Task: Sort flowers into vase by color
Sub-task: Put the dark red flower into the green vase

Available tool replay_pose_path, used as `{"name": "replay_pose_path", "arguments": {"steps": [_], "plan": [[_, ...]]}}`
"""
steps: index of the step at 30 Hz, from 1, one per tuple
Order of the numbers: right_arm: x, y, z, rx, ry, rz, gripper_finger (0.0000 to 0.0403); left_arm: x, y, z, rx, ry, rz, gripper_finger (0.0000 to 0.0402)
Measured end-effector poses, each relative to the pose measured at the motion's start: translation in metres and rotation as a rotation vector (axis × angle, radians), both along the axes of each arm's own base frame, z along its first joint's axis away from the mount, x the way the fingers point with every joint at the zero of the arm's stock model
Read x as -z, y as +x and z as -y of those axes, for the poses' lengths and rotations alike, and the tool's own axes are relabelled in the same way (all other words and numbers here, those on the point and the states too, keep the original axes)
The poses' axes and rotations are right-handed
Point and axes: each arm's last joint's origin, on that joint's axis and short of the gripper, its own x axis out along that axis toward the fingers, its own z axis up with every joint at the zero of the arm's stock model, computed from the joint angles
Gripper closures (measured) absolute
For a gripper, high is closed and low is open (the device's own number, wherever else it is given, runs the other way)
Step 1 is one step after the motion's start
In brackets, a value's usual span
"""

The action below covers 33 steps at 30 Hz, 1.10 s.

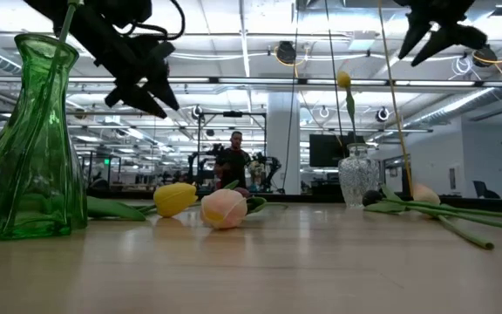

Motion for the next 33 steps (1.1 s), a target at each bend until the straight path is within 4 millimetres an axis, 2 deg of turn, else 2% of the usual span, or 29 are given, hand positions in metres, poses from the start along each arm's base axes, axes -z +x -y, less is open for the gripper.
{"name": "replay_pose_path", "arguments": {"steps": [5, 9, 19, 26, 33], "plan": [[0.008, -0.009, -0.007, 0.086, 0.184, -0.017, 0.0264, 0.012, 0.021, -0.006, 0.028, -0.084, 0.008, 0.0198], [0.013, -0.015, -0.010, 0.157, 0.263, -0.063, 0.0264, 0.020, 0.038, -0.013, 0.026, -0.115, -0.036, 0.0198], [0.014, -0.016, -0.010, 0.156, 0.259, -0.076, 0.0264, 0.048, 0.076, -0.027, 0.016, -0.222, -0.151, 0.0198], [0.014, -0.016, -0.010, 0.146, 0.253, -0.083, 0.0264, 0.059, 0.099, -0.034, 0.008, -0.309, -0.169, 0.0198], [0.013, -0.016, -0.010, 0.164, 0.228, -0.093, 0.0264, 0.083, 0.111, -0.038, -0.002, -0.346, -0.254, 0.0198]]}}
